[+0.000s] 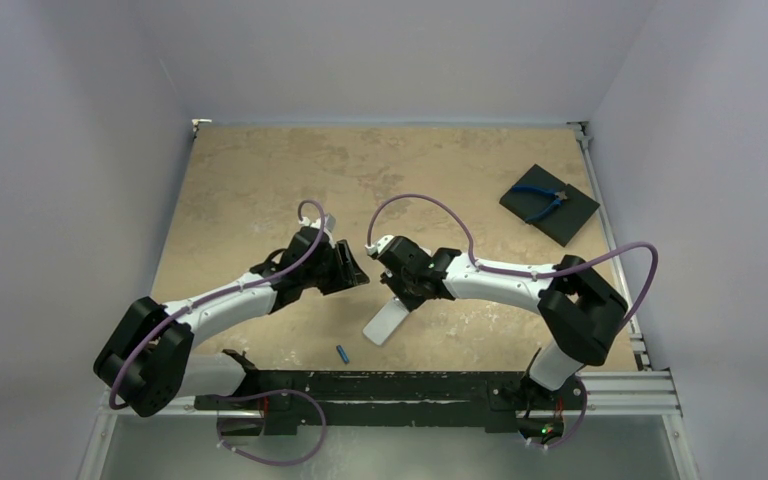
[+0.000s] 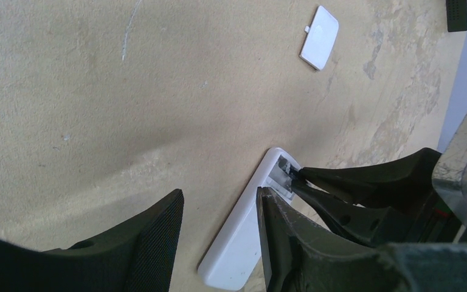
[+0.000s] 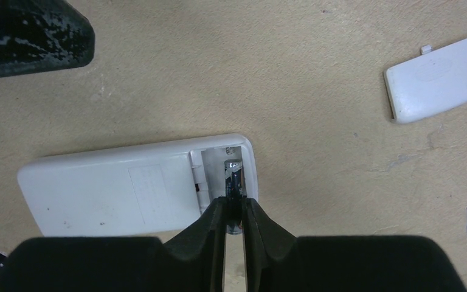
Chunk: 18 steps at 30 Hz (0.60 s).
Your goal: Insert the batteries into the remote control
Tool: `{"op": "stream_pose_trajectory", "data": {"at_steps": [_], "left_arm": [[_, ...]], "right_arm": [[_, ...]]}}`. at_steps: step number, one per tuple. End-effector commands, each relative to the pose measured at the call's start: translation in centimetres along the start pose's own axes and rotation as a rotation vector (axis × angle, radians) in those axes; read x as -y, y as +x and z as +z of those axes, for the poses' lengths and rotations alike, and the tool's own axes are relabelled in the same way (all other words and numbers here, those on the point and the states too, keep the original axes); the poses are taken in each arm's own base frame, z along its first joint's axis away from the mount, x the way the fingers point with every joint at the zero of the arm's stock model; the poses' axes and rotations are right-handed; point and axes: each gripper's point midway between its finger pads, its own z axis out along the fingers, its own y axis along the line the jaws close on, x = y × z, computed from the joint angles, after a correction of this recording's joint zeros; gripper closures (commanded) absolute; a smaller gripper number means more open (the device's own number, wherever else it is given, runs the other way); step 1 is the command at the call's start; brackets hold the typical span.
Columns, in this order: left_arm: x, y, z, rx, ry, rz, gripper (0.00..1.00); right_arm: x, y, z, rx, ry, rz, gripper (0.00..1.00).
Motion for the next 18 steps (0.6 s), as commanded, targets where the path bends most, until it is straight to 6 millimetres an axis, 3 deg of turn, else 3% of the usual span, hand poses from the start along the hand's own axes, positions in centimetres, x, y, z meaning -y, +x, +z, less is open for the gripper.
{"op": "stream_pose_trajectory", "data": {"at_steps": [1,18], "left_arm": [[0.28,-0.42,-0.14,0.019,0.025,0.010,0.53],[0.16,-0.24,-0.16,0.015,0.024,0.007,0.53]], "right_arm": [[-0.01,-1.86,-0.64,0.044,0.000,0.017,0.78],[0.13,-1.96,-0.53,0.046,0.011,0.025,0.75]]}}
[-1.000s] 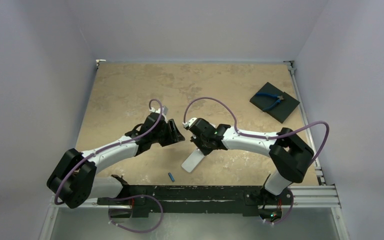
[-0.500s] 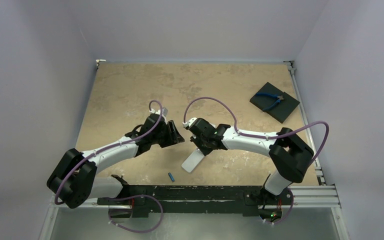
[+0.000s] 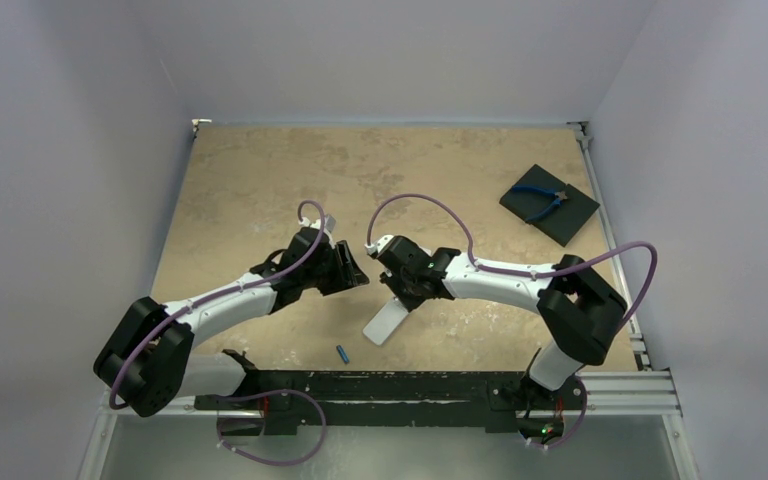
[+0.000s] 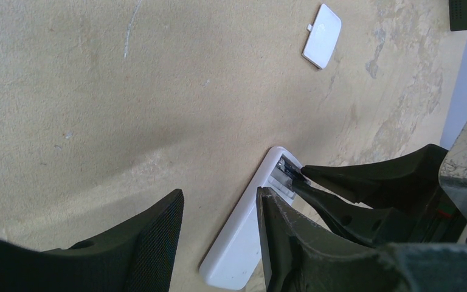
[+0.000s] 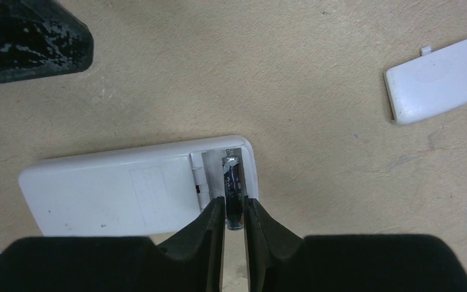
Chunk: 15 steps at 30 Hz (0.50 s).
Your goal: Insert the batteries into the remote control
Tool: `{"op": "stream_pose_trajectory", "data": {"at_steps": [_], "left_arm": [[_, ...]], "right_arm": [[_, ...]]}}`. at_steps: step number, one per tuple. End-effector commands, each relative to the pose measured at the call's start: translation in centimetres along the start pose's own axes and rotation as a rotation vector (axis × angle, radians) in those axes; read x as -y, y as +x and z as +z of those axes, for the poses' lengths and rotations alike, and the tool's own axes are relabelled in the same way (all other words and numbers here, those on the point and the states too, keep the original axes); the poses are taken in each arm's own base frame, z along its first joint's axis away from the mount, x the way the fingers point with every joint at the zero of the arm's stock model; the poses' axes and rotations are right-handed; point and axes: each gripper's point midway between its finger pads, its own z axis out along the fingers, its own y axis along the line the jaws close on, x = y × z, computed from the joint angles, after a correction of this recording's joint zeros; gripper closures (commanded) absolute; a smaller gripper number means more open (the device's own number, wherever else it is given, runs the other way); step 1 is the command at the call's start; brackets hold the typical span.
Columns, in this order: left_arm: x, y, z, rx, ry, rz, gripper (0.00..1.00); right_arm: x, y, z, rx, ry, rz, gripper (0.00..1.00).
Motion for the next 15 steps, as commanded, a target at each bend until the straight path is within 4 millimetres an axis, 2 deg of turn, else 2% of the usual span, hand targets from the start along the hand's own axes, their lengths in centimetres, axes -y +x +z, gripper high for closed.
{"op": "stream_pose_trajectory", "data": {"at_steps": [1,15], "left_arm": [[0.42,-0.50,-0.19,0.021,0.029,0.009,0.53],[0.30,-0.43,-0.14,0.018,0.026,0.005,0.53]], "right_arm": [[0.16,-1.90,-0.60,0.046,0.010,0.021,0.75],[0.56,-2.12,-0.54,0.053,0.038,0.034,0.72]]}}
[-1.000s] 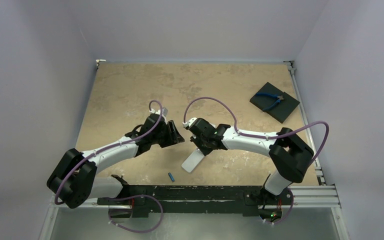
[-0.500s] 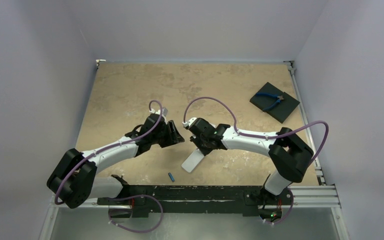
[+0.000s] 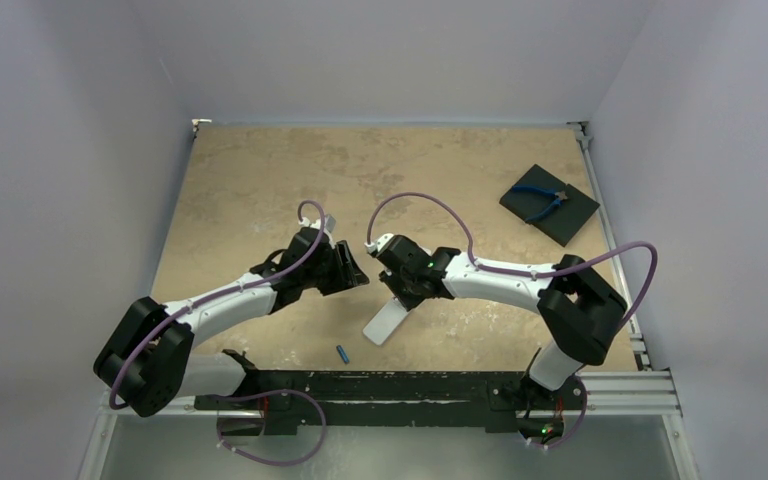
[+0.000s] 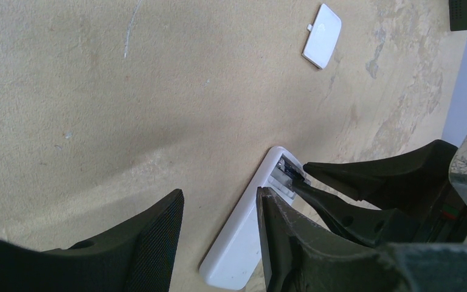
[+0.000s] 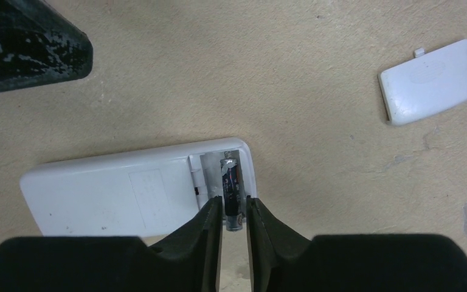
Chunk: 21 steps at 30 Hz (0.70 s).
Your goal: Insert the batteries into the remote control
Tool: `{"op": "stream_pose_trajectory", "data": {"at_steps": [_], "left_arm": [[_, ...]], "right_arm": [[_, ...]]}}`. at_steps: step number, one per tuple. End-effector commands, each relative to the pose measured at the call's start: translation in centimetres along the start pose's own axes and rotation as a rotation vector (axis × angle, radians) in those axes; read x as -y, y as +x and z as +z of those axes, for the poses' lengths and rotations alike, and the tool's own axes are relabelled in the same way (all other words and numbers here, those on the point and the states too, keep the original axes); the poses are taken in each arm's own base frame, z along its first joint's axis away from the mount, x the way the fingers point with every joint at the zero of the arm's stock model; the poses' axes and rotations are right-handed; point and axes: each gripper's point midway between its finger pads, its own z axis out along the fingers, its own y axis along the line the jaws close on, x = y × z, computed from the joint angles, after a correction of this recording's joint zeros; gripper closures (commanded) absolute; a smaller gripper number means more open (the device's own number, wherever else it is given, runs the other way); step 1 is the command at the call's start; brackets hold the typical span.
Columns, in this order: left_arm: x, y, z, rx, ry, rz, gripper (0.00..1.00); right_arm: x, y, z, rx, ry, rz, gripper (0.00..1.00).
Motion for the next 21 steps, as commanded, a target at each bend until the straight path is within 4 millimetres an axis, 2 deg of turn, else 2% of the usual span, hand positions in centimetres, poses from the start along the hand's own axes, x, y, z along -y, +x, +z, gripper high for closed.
{"op": "stream_pose_trajectory", "data": {"at_steps": [1,8,18,21], "left_arm": [[0.34,-0.40,-0.15,0.018,0.027,0.006,0.53],[0.22,-0.32,-0.08,0.014,0.024,0.005,0.53],[0.14,-0.28,-0.02,0.012,0.021,0.005,0.53],[0.67,-0.75,0.08,0.032,0.044,0.008,0.53]], "right_arm": [[0.50,-1.89,-0.47,0.047,0.032,0.027,0.71],[0.50,-2.10,-0.44,0.053,0.033,0.029,0.65],[0.21,-2.17,0.07,0.051,0.022,0.024,0.63],[0.12,-2.12,0.36,0.046,0.019,0.021,0.63]]}}
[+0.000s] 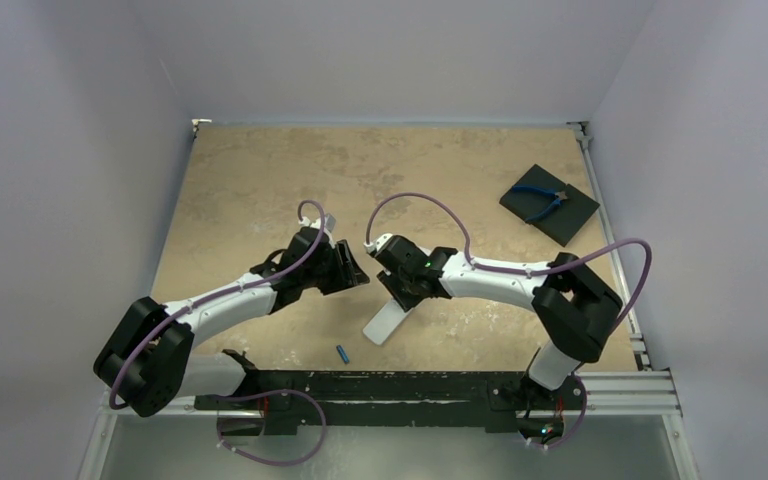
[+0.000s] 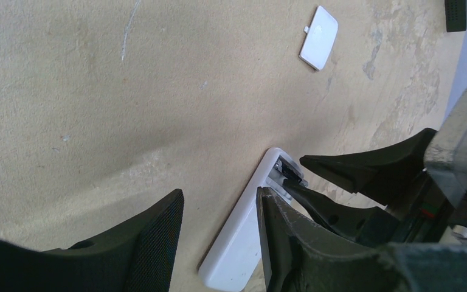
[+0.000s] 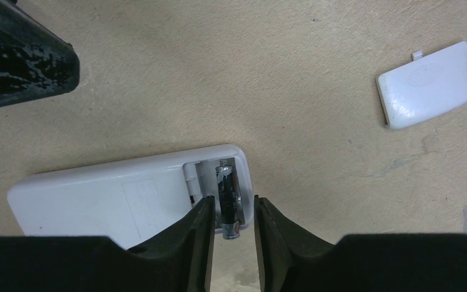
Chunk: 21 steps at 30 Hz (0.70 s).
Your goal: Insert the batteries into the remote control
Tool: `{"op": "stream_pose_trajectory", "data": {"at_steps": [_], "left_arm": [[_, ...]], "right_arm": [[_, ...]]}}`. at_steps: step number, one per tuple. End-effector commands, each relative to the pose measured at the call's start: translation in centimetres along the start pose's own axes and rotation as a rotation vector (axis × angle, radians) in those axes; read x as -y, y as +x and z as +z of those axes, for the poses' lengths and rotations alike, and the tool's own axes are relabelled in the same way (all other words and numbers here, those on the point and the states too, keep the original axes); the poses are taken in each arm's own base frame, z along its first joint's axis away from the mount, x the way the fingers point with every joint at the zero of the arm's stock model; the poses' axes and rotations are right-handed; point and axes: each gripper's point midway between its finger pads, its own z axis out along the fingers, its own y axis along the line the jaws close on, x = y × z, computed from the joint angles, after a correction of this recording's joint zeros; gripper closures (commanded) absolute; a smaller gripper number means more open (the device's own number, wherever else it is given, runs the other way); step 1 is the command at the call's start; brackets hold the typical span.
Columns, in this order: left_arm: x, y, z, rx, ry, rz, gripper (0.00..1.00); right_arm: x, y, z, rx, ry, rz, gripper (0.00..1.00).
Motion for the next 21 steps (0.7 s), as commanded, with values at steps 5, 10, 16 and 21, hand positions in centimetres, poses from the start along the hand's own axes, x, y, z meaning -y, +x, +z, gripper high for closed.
{"op": "stream_pose_trajectory", "data": {"at_steps": [5,10,16,21], "left_arm": [[0.55,-0.69,0.10,0.030,0.039,0.011,0.53],[0.58,-0.76,0.14,0.030,0.040,0.009,0.53],[0.47,-0.68,0.23,0.027,0.037,0.008,0.53],[0.61,-0.70,0.30,0.026,0.042,0.006,0.53]], "right_arm": [[-0.09,-1.78,0.21,0.039,0.002,0.015,0.64],[-0.05,-1.77,0.24,0.039,0.004,0.013,0.66],[-0.05,-1.75,0.13,0.041,0.003,0.014,0.74],[-0.01,-1.89,-0.06,0.047,0.004,0.016,0.80]]}}
